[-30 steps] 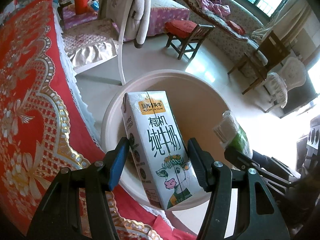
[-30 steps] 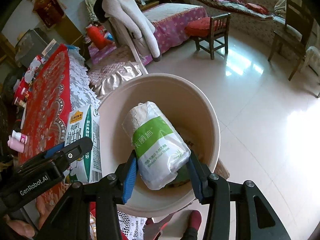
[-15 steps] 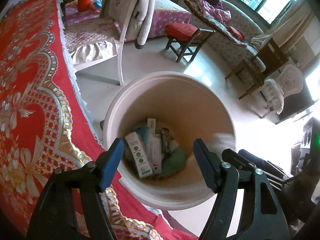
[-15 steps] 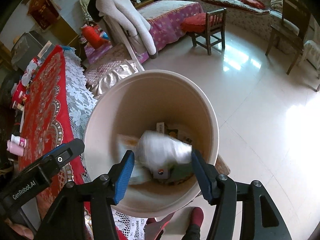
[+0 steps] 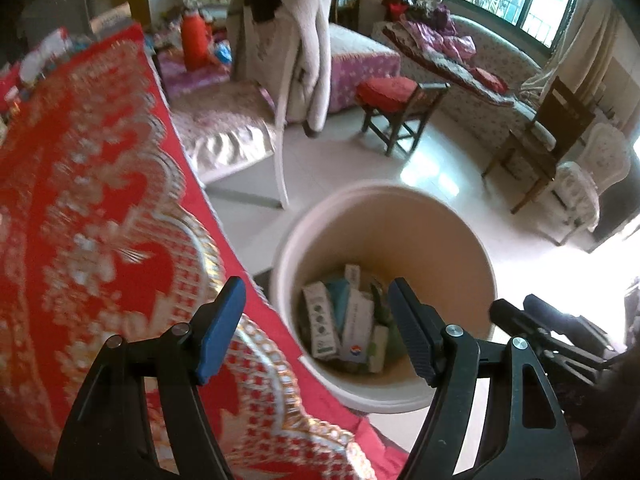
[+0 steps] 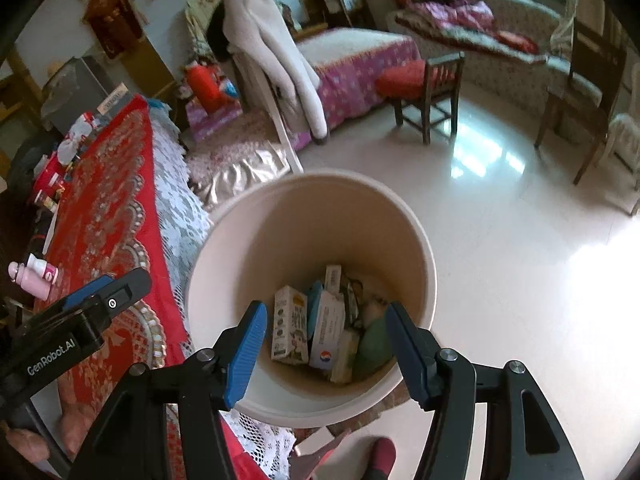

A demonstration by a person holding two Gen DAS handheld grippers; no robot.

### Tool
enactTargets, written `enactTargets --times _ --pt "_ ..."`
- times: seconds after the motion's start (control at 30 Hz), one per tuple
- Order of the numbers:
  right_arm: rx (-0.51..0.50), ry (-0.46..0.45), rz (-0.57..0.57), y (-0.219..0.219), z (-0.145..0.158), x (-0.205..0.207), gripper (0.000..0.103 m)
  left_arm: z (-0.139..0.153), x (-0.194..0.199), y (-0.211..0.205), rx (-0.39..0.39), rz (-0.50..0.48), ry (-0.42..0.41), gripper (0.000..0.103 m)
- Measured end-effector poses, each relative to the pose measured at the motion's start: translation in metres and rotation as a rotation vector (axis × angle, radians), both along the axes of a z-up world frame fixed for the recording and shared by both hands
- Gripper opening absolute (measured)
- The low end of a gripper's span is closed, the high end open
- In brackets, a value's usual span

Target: Collect trash

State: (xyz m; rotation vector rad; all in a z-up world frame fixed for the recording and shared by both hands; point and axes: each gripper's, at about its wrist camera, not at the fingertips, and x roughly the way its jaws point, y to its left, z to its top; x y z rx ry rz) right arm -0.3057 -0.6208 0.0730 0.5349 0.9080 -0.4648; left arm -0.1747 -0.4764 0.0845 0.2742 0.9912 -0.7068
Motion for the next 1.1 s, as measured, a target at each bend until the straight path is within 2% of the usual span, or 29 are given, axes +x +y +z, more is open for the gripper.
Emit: enactTargets --times 0.17,0.47,0.53,0.6,0.87,1.1 --pt "-0.081 -0.049 0.005 0.013 0.025 -0.004 0.059 0.025 -0.004 0.019 -0.053 0.012 -0.071 0.073" --pt "-0.171 -0.142 0.000 0.036 0.065 -0.012 0.060 0.071 -0.016 0.045 -0.077 0.014 -0.232 0.073" --pt "-0.198 -0.162 0.003 0.043 0.074 -0.012 0.063 0.080 -0.022 0.050 -0.087 0.013 -0.276 0.073" --pt "-0.223 -0.179 0.009 0.048 0.080 -0.012 0.071 0.088 -0.027 0.054 -0.093 0.007 -0.310 0.073" --pt "-0.292 -0.229 0.010 0.062 0.101 -0.015 0.071 0.107 -0.040 0.068 -0.130 0.017 -0.375 0.073" --pt "-0.330 -0.259 0.004 0.069 0.113 -0.022 0.071 0.111 -0.043 0.073 -0.171 0.021 -0.365 0.073"
